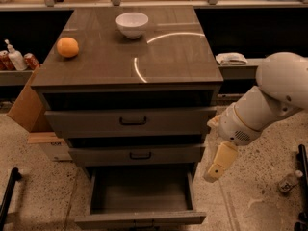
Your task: Close bottom drawer
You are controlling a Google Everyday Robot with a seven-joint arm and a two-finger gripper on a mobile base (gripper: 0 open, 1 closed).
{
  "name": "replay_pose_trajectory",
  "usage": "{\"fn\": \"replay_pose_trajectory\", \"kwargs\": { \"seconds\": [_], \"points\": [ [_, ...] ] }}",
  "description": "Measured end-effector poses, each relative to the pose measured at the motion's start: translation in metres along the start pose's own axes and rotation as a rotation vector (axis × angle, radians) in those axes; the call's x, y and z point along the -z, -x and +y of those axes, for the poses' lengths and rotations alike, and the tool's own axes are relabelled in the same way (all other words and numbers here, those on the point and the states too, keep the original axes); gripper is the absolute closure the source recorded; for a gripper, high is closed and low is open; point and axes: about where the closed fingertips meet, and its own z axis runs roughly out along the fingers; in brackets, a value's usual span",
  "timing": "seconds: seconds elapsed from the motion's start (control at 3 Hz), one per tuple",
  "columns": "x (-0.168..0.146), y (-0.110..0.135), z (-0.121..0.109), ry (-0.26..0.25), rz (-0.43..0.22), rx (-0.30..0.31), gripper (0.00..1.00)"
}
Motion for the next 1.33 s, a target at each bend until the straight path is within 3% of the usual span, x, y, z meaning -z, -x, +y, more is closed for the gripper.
{"fn": "replay_pose_trajectory", "kwargs": {
  "seconds": [0.33,0.67,1.0,1.33],
  "points": [
    [-0.03,-0.005,0.004,0.026,0.029,-0.023,0.0],
    [-0.071,0.005,0.019,0.087,0.075,-0.08,0.0],
    [-0.109,0.017,0.038,0.142,0.081,-0.149,0.0],
    [-0.142,0.026,0.058,0.178,0.033,-0.222,0.0]
  ]
}}
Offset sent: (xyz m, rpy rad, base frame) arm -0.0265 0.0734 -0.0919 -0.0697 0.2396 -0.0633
